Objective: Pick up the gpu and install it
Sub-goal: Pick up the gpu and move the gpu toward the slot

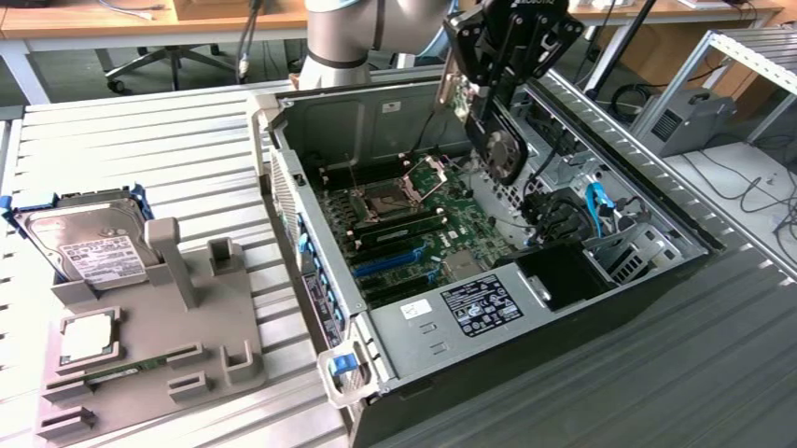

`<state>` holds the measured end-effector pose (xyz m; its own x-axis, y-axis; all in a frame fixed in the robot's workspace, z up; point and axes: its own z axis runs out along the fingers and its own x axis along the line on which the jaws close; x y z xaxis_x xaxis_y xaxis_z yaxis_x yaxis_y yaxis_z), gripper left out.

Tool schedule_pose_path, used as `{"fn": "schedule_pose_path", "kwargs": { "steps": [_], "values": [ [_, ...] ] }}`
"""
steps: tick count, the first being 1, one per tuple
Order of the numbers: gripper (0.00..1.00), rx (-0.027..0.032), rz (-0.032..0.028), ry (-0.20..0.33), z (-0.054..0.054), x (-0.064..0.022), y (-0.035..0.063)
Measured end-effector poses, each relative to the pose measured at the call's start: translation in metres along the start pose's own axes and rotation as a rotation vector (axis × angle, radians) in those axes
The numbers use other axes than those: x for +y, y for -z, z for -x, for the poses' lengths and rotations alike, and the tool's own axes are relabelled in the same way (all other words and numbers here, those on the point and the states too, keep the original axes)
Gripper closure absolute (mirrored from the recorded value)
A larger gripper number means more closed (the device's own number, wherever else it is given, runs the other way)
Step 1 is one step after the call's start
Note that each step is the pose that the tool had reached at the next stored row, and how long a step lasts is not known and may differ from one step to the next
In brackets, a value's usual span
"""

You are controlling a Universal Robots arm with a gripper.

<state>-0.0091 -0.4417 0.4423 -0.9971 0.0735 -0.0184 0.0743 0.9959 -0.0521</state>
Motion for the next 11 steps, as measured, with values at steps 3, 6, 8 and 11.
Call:
{"fn": "schedule_pose_path", "kwargs": {
  "steps": [3,6,8,11],
  "values": [
    [0.74,0.0,-0.0001,0.0,0.004,0.0003,0.0],
    [0.74,0.0,-0.0001,0.0,0.007,0.0006,-0.0001],
    [0.74,-0.0001,0.0,0.0,0.01,0.0008,-0.0002],
    [0.74,0.0,-0.0002,0.0,0.014,0.0012,-0.0002]
  ]
}}
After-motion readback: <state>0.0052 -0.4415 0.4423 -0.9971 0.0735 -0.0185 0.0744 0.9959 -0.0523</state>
